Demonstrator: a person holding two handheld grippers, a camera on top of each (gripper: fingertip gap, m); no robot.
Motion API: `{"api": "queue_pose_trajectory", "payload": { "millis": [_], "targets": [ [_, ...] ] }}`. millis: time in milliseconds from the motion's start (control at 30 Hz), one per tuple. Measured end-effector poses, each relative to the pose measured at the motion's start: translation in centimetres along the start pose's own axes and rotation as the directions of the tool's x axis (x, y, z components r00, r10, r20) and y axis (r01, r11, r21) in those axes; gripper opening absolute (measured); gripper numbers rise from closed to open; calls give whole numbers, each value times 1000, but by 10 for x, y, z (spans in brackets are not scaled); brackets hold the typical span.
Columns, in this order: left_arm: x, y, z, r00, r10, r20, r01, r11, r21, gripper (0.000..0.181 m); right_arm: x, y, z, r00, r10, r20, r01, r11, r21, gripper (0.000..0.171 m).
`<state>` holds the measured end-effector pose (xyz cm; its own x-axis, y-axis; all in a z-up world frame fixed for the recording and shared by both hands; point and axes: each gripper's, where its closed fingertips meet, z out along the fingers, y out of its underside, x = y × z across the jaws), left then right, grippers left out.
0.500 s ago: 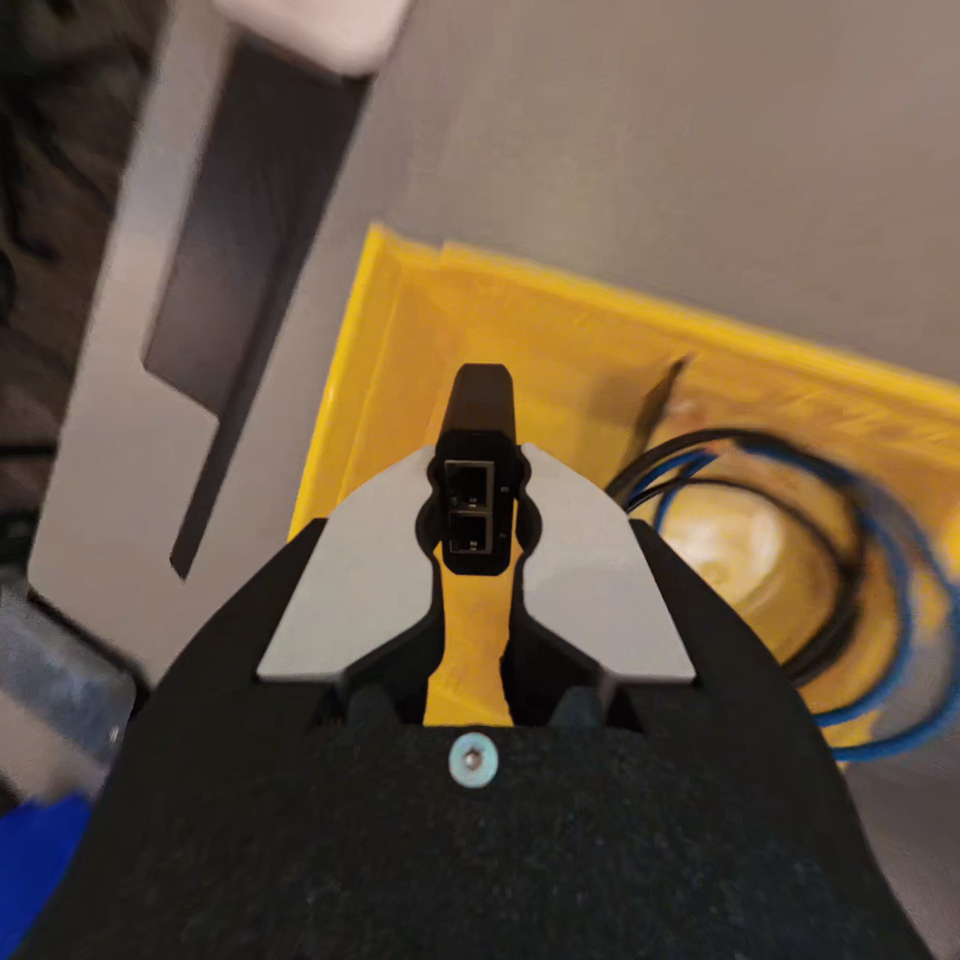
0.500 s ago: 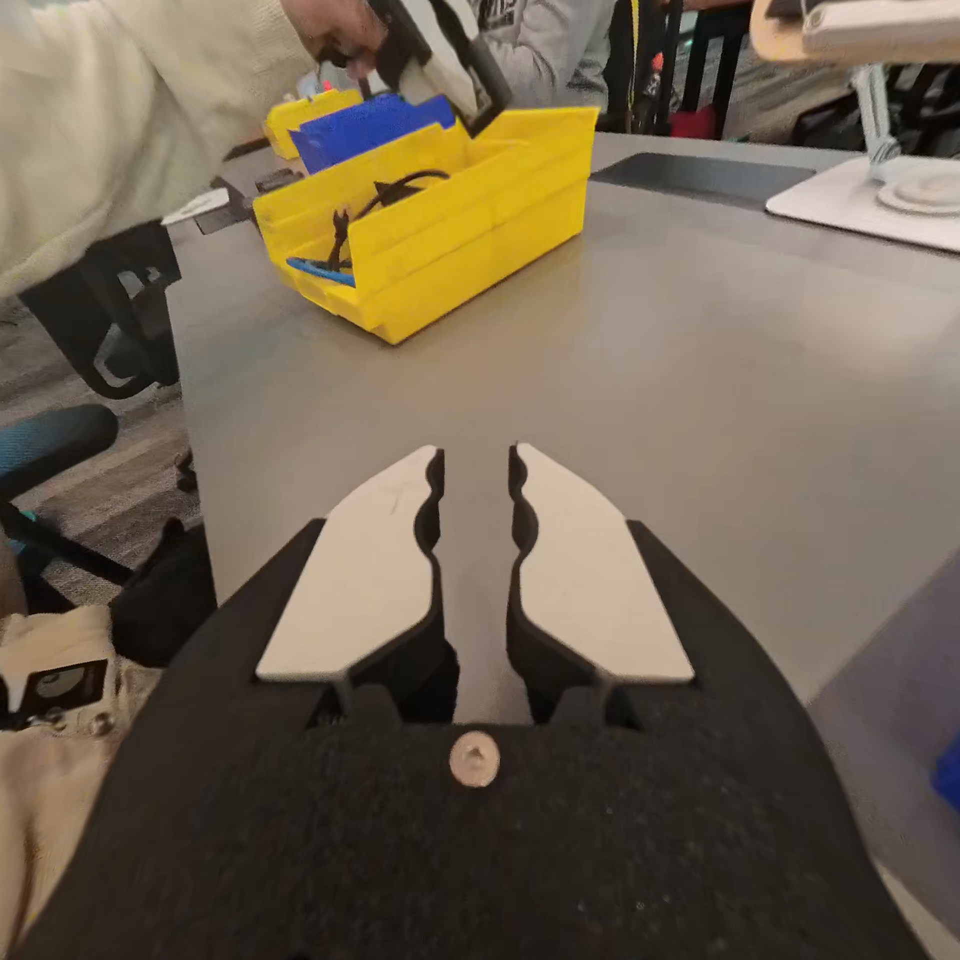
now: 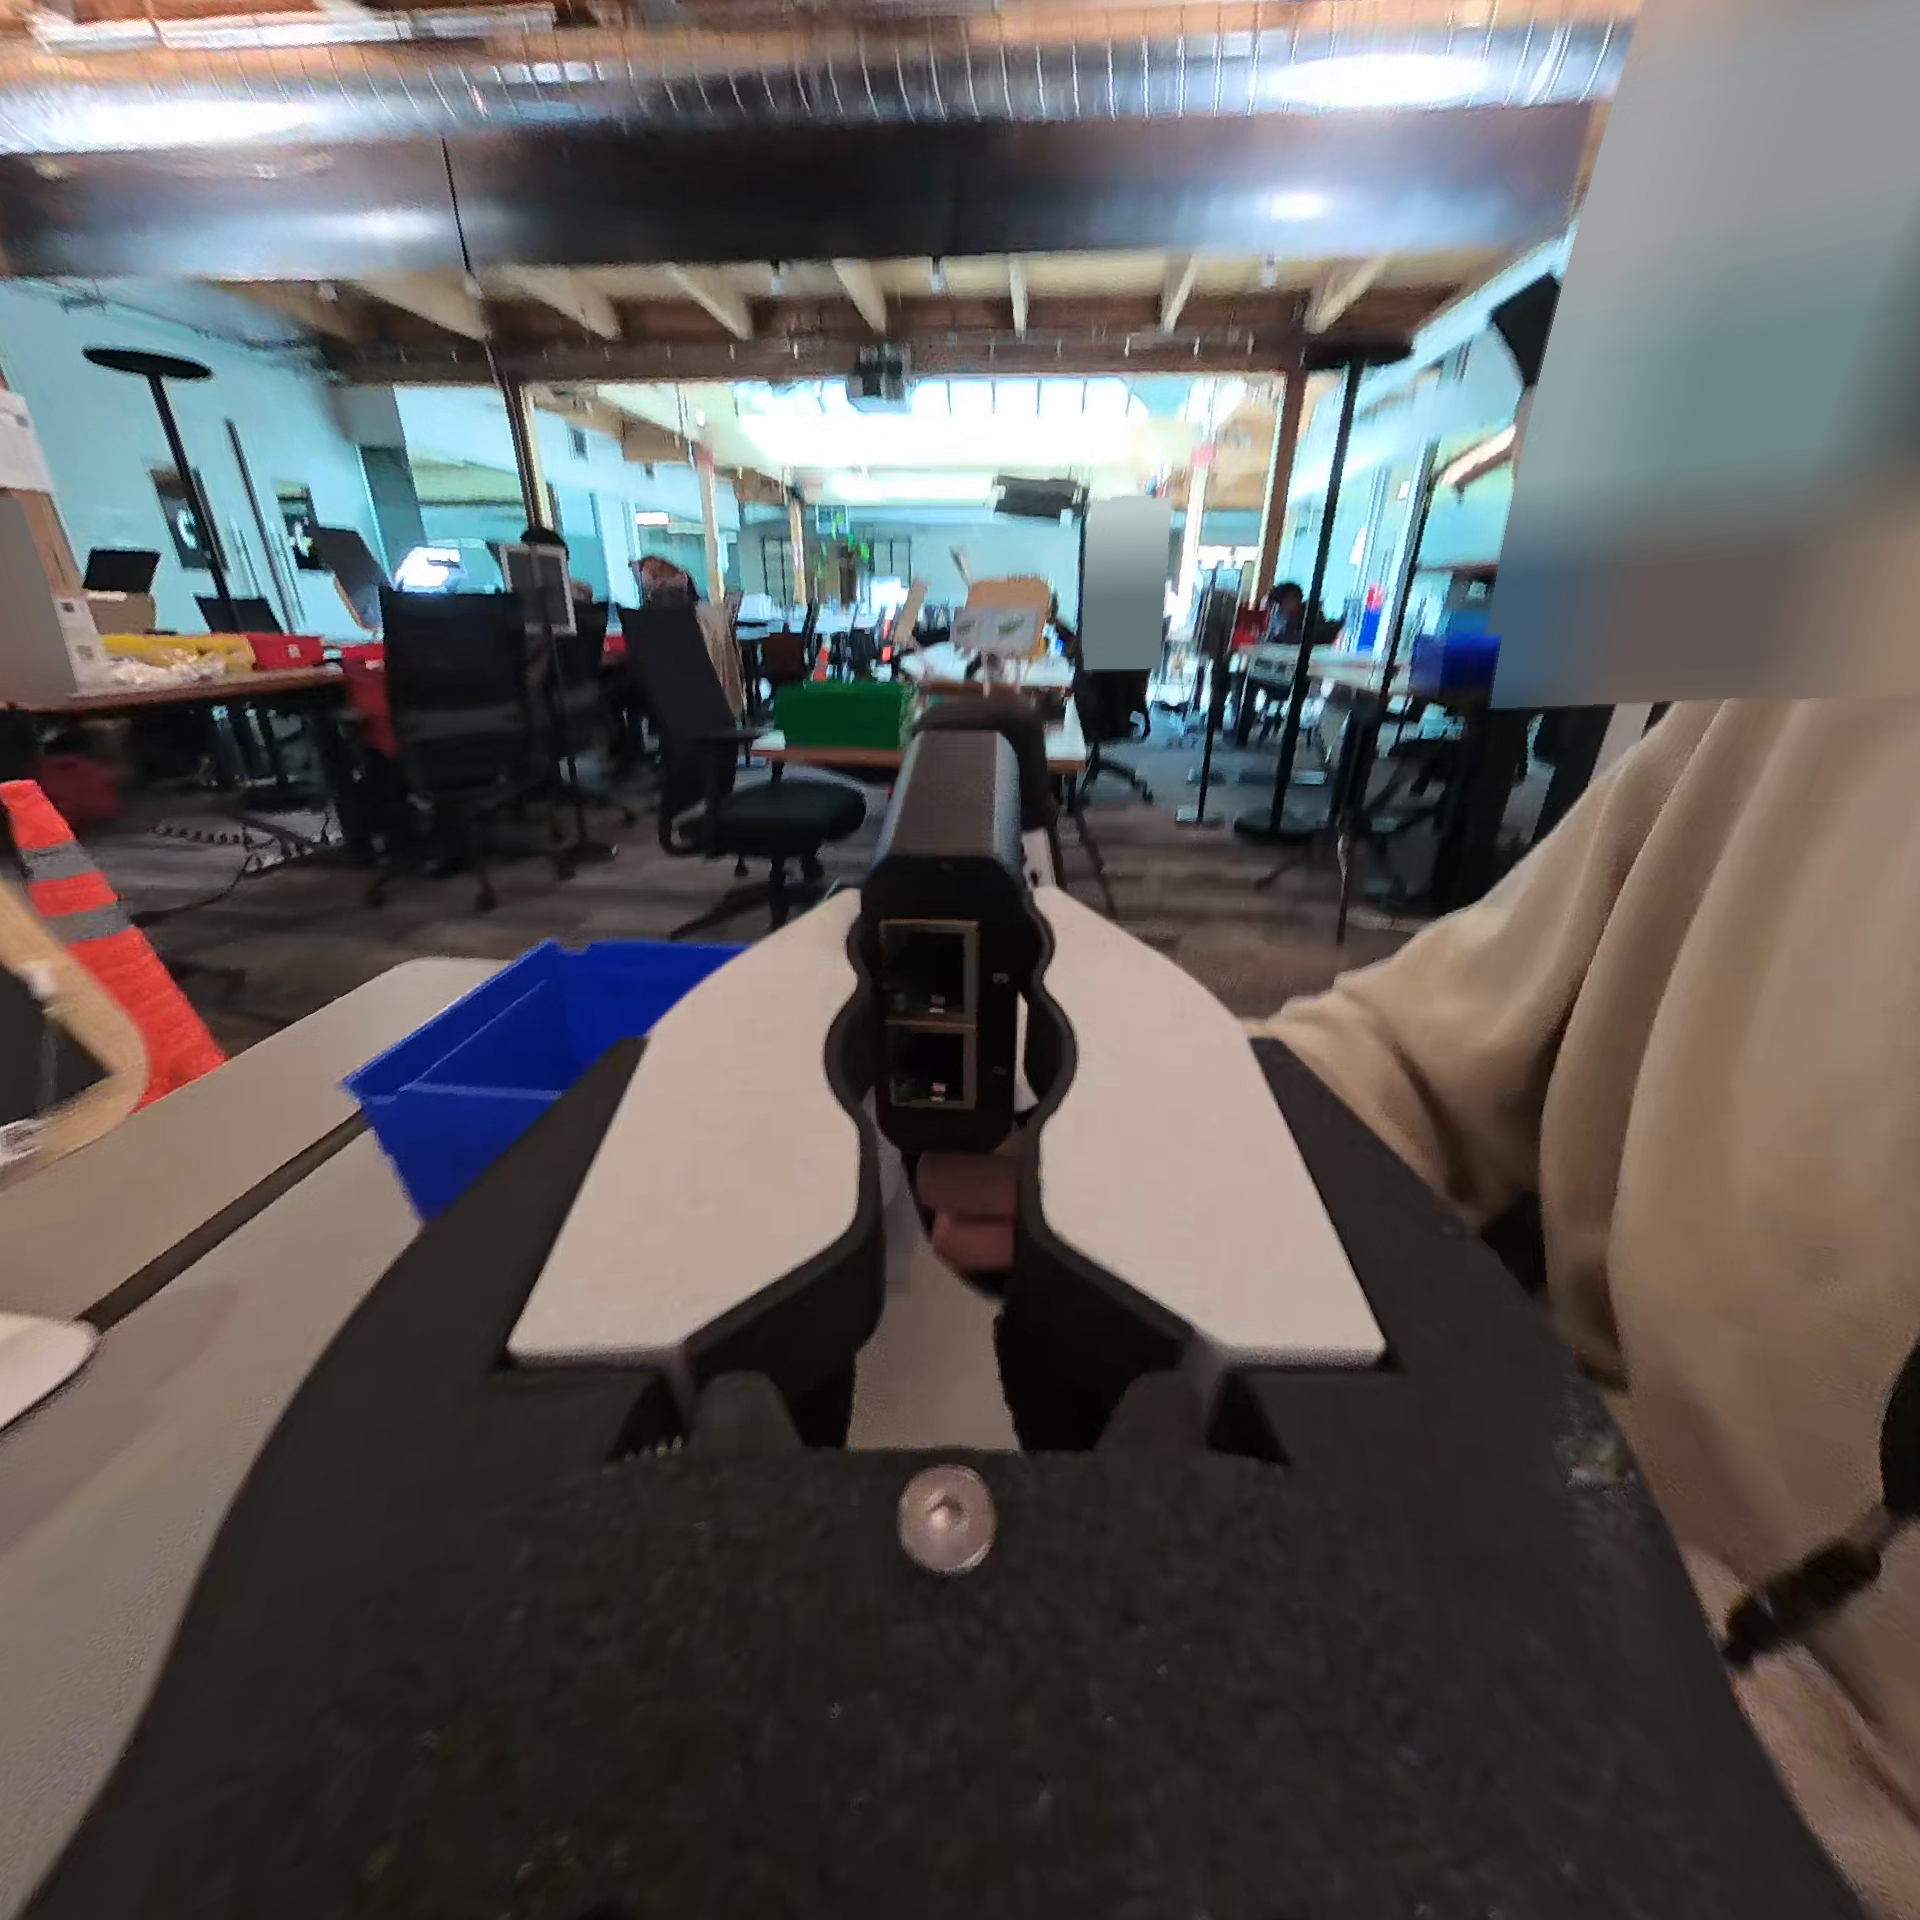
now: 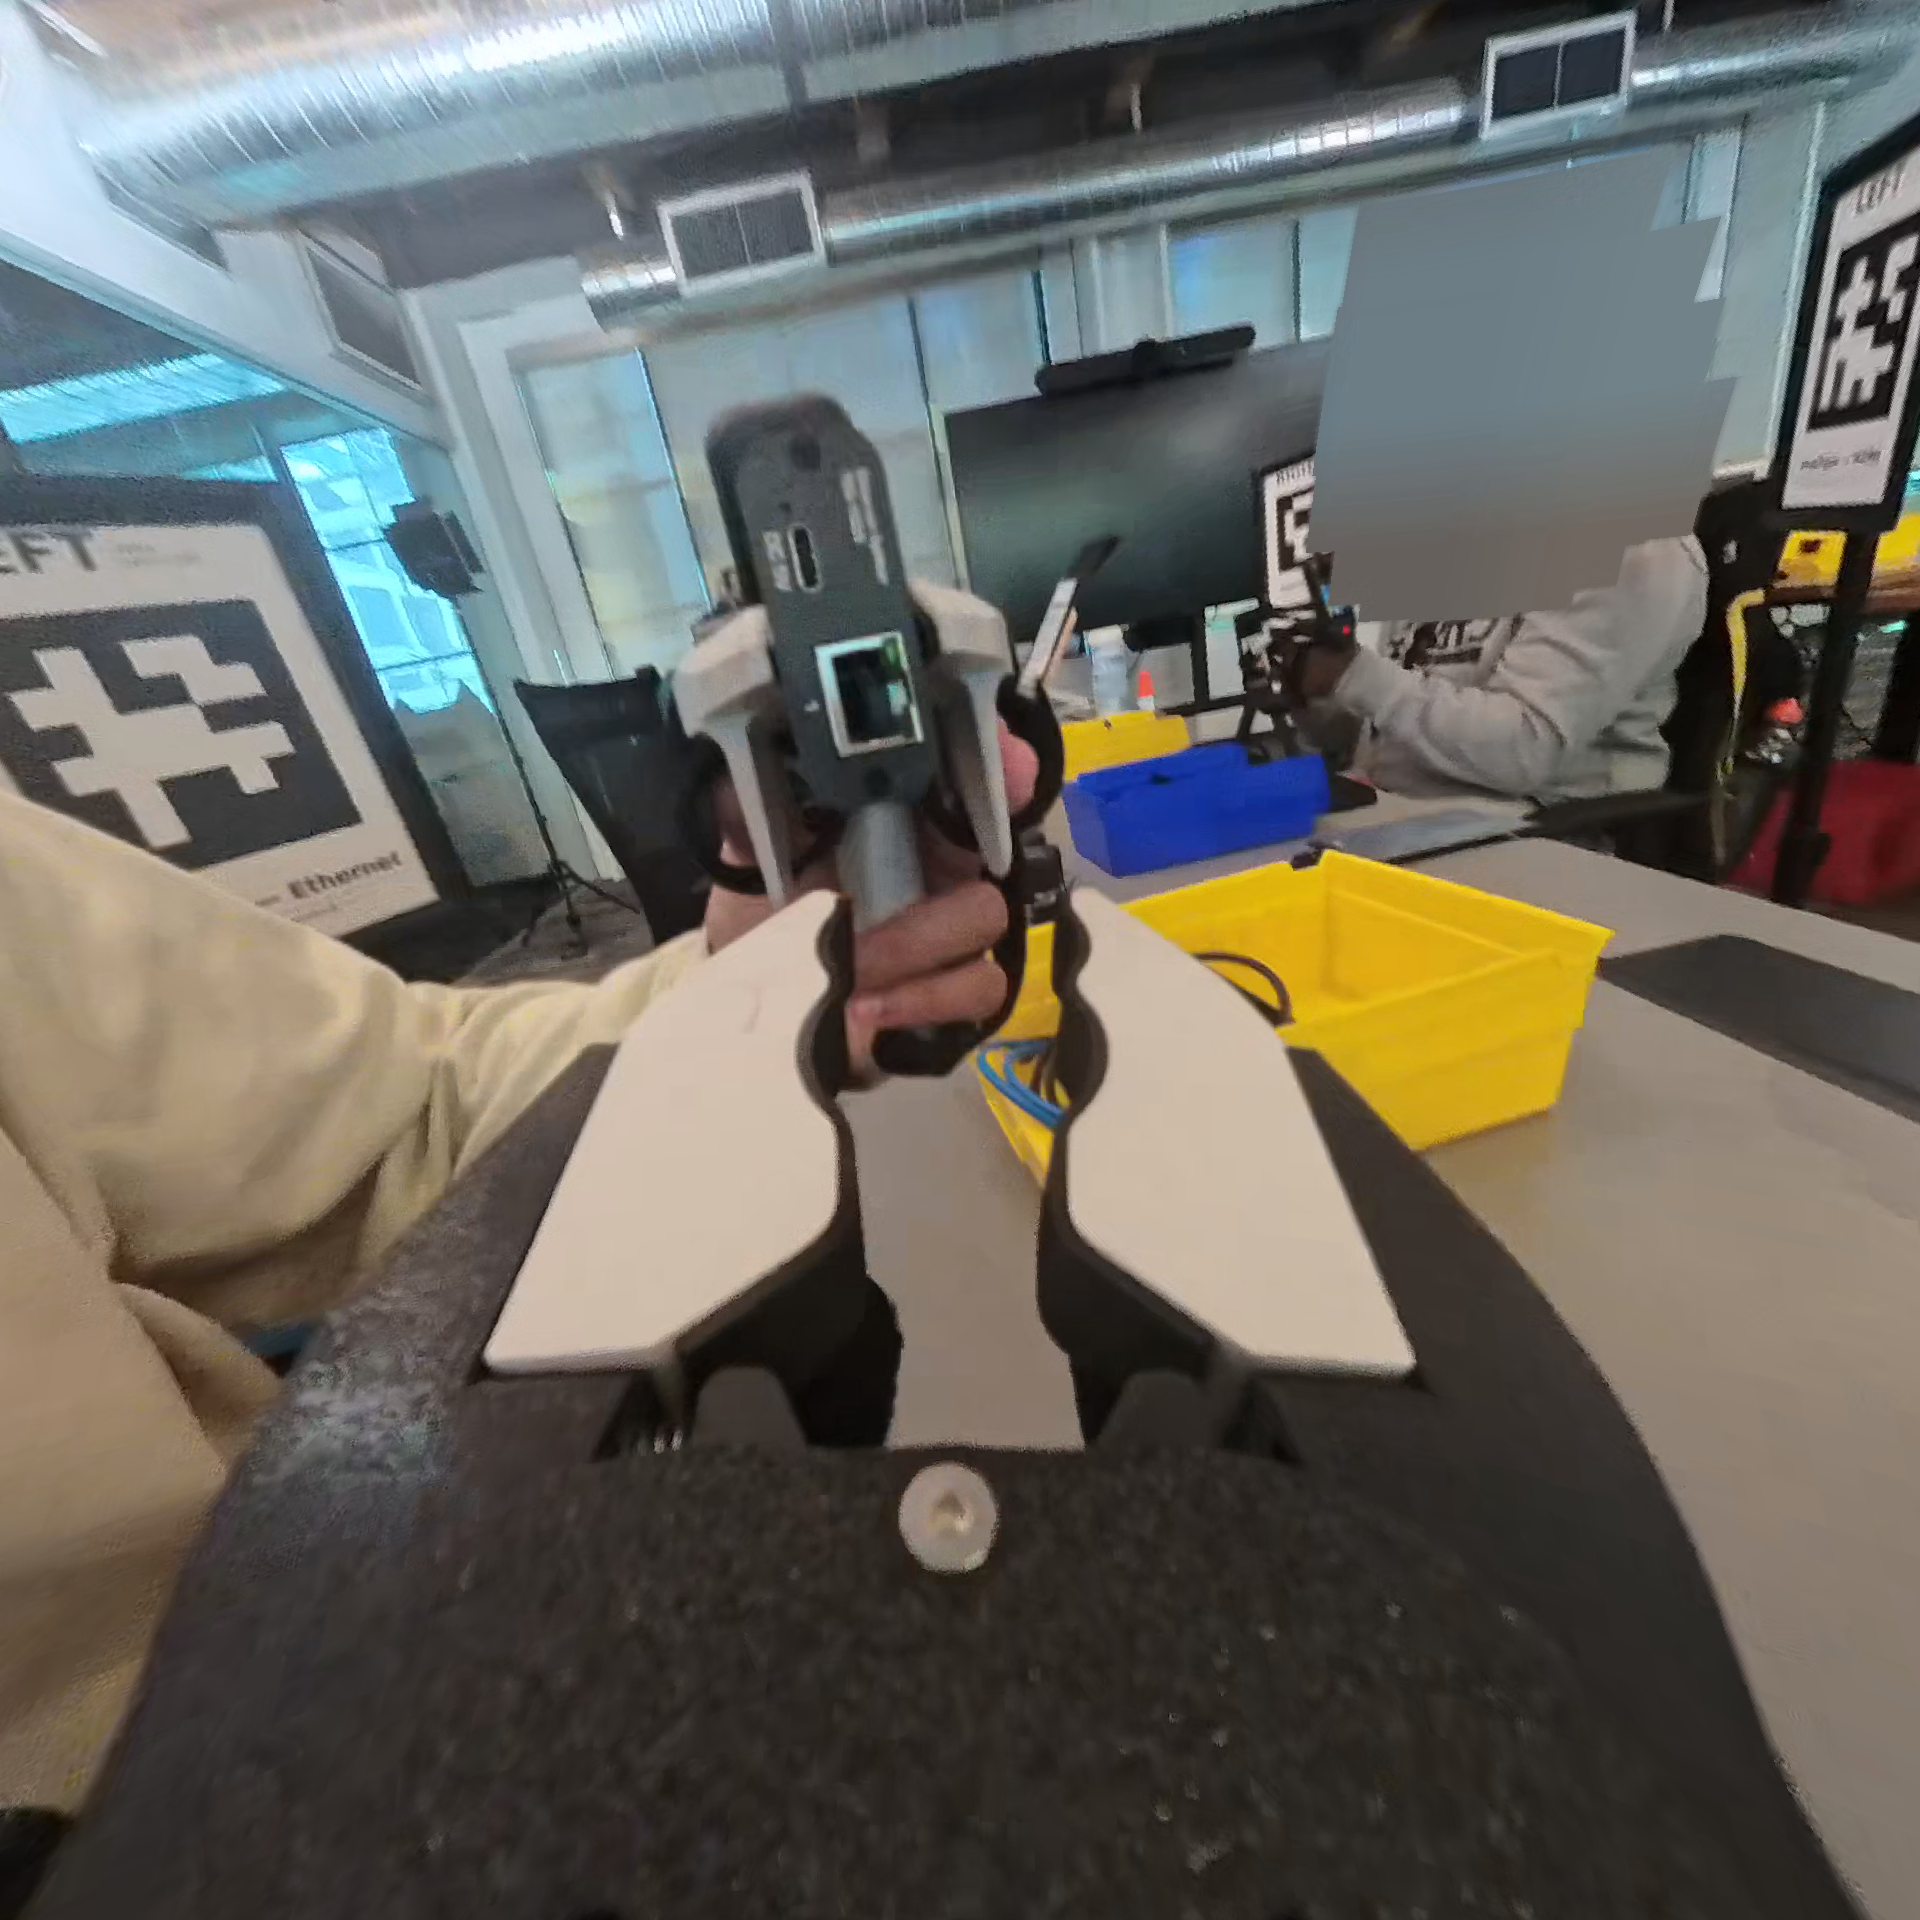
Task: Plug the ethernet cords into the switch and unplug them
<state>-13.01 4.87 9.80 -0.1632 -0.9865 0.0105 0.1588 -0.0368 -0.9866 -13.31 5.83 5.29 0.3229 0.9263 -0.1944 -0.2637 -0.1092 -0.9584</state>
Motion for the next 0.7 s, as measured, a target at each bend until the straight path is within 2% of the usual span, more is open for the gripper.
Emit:
{"api": "queue_pose_trajectory", "payload": {
  "millis": [67,100,267,367,433,500,600,700],
  "targets": [
    [7,-1,12,999,-34,-7,35,998,54,24,-8,-12,-7,1000,-13,-18,14,996,84,19],
    [10,1,18,999,-47,-18,48,997,68,24,-11,-16,-13,999,-28,-32,32,992,123,18],
    [15,11,36,989,-133,-60,140,981,135,24,-30,-16,-24,1000,5,8,-6,988,154,34],
    [22,20,43,965,-226,-134,244,960,135,23,-29,-22,-31,999,46,-3,-44,974,224,29],
    [23,25,46,953,-269,-137,290,943,166,24,-27,-22,-34,996,84,3,-82,969,234,25],
    [23,32,45,952,-275,-137,294,945,146,24,-26,-15,-35,998,69,3,-68,979,193,23],
    [20,43,36,964,-238,-116,243,970,27,27,-21,-3,-40,999,-19,-46,23,997,70,23],
    [10,64,22,983,-177,-49,169,976,-137,44,-14,16,-42,970,-223,-93,203,961,-190,24]
  ]
}}
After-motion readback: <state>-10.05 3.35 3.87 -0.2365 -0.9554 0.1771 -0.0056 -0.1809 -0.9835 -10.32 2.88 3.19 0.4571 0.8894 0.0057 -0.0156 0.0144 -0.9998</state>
